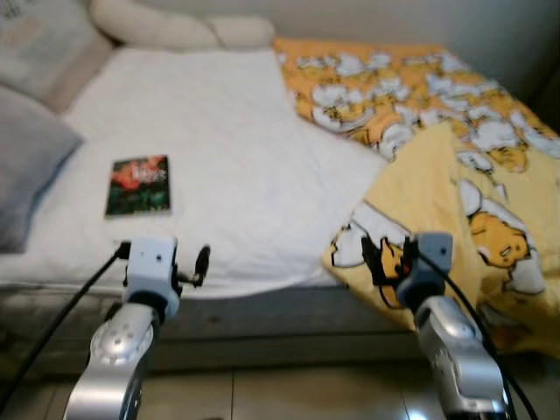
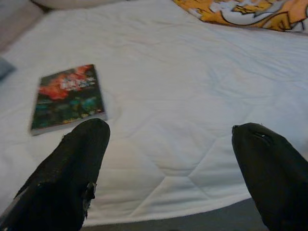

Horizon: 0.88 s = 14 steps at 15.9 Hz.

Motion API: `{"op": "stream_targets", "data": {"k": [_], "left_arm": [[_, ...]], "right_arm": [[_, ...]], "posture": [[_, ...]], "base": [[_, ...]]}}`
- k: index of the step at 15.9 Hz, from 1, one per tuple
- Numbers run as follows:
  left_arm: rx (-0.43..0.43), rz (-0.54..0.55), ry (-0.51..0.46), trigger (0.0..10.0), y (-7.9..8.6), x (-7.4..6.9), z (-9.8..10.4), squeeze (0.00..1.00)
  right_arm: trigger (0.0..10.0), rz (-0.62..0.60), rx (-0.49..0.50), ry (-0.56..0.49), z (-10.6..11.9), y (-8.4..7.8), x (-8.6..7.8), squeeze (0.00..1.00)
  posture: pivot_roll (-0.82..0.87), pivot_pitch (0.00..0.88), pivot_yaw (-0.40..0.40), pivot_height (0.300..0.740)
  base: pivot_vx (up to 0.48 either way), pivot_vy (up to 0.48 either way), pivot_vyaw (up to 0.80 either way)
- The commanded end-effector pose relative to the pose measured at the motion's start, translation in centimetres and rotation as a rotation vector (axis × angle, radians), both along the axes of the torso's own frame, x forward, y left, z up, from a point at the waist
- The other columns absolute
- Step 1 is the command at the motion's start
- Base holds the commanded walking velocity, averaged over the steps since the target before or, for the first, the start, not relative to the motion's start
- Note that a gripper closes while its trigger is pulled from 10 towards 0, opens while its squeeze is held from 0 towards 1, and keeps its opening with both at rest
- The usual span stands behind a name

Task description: Clean up the room

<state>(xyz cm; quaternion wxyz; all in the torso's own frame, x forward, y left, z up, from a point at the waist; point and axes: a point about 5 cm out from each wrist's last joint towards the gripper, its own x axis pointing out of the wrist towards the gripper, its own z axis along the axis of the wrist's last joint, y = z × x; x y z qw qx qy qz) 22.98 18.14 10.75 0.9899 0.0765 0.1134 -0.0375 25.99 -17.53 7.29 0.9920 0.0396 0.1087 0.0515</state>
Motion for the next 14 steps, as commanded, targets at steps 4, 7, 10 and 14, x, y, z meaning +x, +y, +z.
{"op": "stream_targets", "data": {"k": [4,7,10,14], "left_arm": [[-0.015,-0.014,-0.014,10.0,-0.2,0.2,0.2,0.00],[-0.019,-0.019,-0.012,10.0,-0.2,0.3,0.2,0.00],[-0.021,-0.019,-0.015,10.0,-0.1,0.4,0.3,0.00],[-0.022,-0.022,-0.015,10.0,-0.2,0.5,0.3,0.00]], "right_arm": [[10.0,0.019,-0.030,0.023,-0.9,-0.5,-0.1,0.00],[10.0,0.038,-0.038,0.028,-1.4,0.1,0.0,0.00],[10.0,0.060,-0.053,0.036,-1.7,0.7,0.2,0.00],[10.0,0.077,-0.070,0.038,-1.8,1.1,0.3,0.00]], "posture": [[0.03,0.000,-0.022,0.740],[0.03,0.000,-0.021,0.740],[0.03,0.000,-0.021,0.740],[0.03,0.000,-0.020,0.740]], "base": [[0.000,0.000,0.00],[0.295,0.000,0.00],[0.330,0.000,0.00],[0.329,0.000,0.00]]}}
